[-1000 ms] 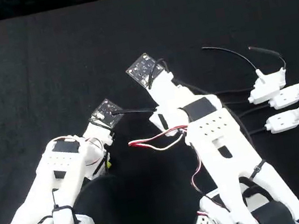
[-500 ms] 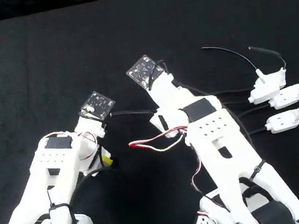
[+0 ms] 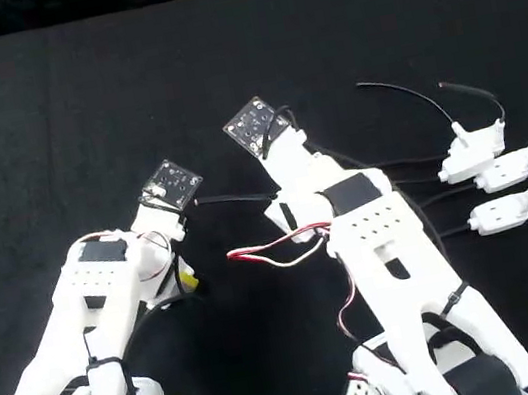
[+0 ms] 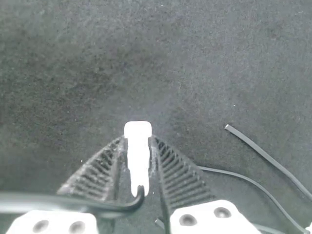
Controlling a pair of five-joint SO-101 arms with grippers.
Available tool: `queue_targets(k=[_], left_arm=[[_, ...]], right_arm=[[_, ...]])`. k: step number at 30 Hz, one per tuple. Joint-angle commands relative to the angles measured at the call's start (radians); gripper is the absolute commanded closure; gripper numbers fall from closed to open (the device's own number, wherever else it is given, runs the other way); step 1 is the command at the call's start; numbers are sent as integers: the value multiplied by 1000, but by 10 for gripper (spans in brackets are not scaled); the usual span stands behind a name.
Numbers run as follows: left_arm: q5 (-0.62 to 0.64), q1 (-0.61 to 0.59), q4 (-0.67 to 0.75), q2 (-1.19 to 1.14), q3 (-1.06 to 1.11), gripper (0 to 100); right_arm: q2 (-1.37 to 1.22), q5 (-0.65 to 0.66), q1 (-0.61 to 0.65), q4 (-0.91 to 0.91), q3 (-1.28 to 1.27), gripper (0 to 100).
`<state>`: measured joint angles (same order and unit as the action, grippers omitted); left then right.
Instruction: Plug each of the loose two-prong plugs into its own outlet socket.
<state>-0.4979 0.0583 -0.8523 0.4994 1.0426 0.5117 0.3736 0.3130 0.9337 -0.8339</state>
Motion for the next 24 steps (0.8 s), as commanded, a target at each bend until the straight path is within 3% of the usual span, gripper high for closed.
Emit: queue_targets(k=[1, 15, 24], left_arm=[[6, -7, 20, -2, -28, 707], [11, -30, -14, 17, -56, 708], [61, -73, -26, 221, 21, 708]], right_arm=[[24, 11, -11, -18, 5, 987], [22, 12, -12, -20, 5, 987], [22, 12, -14, -20, 5, 987]])
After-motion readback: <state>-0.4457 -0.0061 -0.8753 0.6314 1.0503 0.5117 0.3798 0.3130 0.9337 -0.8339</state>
